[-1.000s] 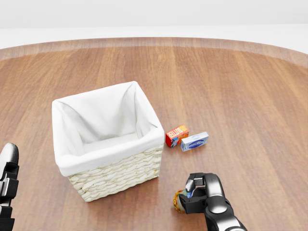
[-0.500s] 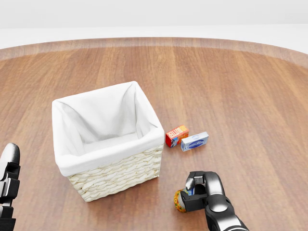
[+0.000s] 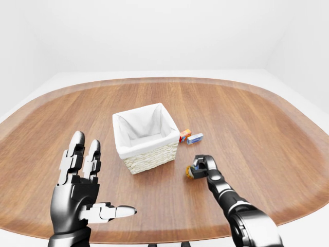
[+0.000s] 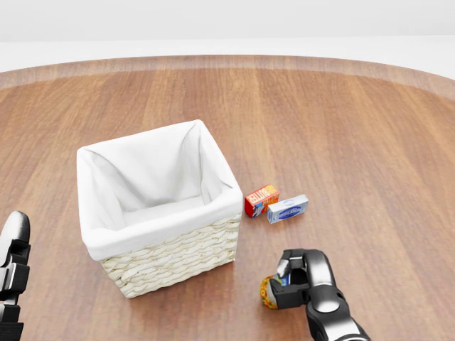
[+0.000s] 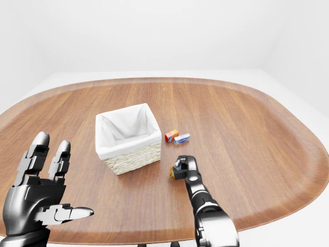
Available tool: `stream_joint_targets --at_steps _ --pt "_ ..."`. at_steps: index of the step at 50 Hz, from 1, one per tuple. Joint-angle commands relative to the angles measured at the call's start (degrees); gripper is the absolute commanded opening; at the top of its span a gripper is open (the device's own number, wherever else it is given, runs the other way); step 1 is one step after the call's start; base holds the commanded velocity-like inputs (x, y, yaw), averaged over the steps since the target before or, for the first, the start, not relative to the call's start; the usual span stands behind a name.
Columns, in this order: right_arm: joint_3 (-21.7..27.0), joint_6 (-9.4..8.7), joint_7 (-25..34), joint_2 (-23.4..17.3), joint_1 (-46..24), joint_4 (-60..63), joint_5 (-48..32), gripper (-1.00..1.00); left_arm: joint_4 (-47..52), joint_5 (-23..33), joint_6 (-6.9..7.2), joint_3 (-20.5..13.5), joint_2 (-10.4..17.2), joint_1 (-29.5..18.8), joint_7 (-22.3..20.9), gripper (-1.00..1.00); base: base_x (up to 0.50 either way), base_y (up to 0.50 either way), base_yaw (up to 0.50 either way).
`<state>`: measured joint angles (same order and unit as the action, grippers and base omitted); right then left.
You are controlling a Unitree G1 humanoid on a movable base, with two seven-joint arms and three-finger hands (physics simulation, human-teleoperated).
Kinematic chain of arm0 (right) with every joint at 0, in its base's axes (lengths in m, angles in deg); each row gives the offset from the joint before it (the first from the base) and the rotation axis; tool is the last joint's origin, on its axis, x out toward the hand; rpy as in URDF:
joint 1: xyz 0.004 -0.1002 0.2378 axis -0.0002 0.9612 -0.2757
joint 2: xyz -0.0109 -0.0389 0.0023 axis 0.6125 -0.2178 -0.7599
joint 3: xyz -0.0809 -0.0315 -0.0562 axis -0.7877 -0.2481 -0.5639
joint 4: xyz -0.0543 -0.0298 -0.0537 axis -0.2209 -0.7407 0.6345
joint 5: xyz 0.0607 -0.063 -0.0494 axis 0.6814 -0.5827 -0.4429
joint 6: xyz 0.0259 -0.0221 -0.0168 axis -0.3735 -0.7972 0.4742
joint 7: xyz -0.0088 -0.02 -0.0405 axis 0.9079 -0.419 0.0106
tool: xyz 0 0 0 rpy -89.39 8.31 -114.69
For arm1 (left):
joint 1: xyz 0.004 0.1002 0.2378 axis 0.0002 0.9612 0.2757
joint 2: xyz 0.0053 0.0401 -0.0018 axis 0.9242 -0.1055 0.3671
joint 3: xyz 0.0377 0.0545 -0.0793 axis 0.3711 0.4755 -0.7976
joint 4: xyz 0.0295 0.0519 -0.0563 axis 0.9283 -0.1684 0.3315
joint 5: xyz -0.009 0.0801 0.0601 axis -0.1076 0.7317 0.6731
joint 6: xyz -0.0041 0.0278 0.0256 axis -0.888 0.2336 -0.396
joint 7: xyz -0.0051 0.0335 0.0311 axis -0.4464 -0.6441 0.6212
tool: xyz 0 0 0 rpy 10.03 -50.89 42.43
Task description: Pick up the alphabet soup and put it in the basket.
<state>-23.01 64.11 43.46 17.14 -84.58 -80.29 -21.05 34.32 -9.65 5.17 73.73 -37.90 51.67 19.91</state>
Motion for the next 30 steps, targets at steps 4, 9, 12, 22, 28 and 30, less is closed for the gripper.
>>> stream_joint_targets --at_steps 4,9,12,22,28,30 --pt "-0.15 0.00 0.27 -0.63 0.85 4.79 2.54 -1.00 -0.07 0.12 -0.18 0.11 -0.06 0.09 -0.11 1.00 0.00 0.00 0.00" --pt "-0.38 0.00 0.35 -0.82 1.41 6.87 2.76 -1.00 -0.14 0.31 -0.32 0.37 0.00 0.15 0.07 1.00 0.00 0.00 0.00" --pt "-0.48 0.00 0.44 -0.91 2.03 8.38 2.86 -1.00 -0.14 0.31 -0.38 0.46 0.06 0.19 0.11 1.00 0.00 0.00 0.00" --pt "-0.67 0.00 0.70 -0.98 3.28 12.48 3.05 -1.00 -0.10 0.19 -0.31 0.42 0.16 0.19 0.20 1.00 0.00 0.00 0.00" --pt "-0.72 0.00 0.80 -1.05 4.39 15.72 3.07 -1.00 -0.20 0.23 -0.42 0.54 0.18 0.25 0.16 1.00 0.00 0.00 0.00" --pt "-0.73 0.00 0.92 -1.07 5.09 17.96 3.21 -1.00 -0.38 0.31 -0.43 0.59 0.23 0.10 0.23 1.00 0.00 0.00 0.00"
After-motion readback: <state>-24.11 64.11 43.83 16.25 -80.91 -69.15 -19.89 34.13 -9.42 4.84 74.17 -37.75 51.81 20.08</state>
